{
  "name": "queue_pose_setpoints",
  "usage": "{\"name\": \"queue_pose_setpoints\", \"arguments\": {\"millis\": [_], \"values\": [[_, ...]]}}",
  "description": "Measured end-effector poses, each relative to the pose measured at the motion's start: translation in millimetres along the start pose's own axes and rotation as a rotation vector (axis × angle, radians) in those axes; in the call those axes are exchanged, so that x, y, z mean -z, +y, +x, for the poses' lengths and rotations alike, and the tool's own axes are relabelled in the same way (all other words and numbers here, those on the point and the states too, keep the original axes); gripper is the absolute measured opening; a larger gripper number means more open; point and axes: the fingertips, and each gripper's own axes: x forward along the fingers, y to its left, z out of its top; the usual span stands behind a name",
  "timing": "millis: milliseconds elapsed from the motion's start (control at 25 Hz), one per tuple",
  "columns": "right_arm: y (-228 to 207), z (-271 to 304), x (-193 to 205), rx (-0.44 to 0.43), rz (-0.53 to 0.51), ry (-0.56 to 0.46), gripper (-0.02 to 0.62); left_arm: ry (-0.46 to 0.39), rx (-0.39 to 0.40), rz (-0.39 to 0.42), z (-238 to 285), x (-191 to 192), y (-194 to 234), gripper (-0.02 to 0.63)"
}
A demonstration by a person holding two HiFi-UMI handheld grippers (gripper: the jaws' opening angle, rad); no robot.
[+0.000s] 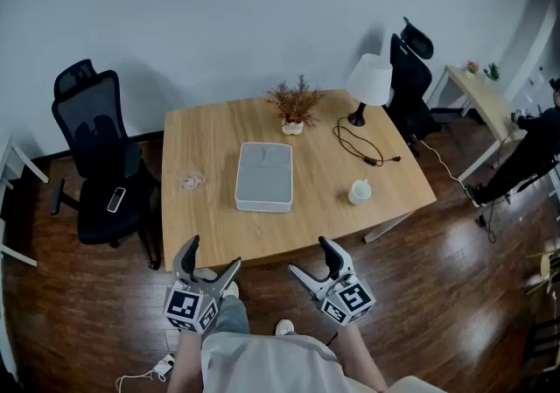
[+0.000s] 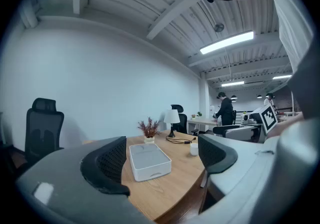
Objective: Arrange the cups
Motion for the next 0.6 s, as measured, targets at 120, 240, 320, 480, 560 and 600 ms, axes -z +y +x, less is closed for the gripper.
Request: {"name": "queue_pose_setpoints", "arguments": {"millis": [120,240,320,480,560,600], "values": [[-8.8,53.0,-7.5,0.024,0.033,-0.024,0.407,-0.006,0.018,0.023,22.3,-0.9,45.6,0.431],[0.2,103.9,-21.6,0.01,0.059,-0.058,0.408,-0.019,0.042,0.026,38.1,-9.2,90.6,0.431],[1.2,132.4,-29.5,0.027,0.035,-0.062,0.407,-0.034,0.059,0.011,49.0,-17.1,117.0,0.431],[-2.2,168.7,-37.3,0.081,-0.011,-0.053,0.408,-0.049,0.124,0.002,67.8,-28.2,144.5,0.431],[-2.8,178.2,-35.8,0.09,-0.016,-0.04,0.407,-0.044,0.163,-0.002,78.0,-27.1,148.7,0.42],[-4.6,182.2,-34.6,0.091,-0.015,-0.033,0.407,-0.038,0.176,-0.006,83.7,-25.9,149.5,0.42]]}}
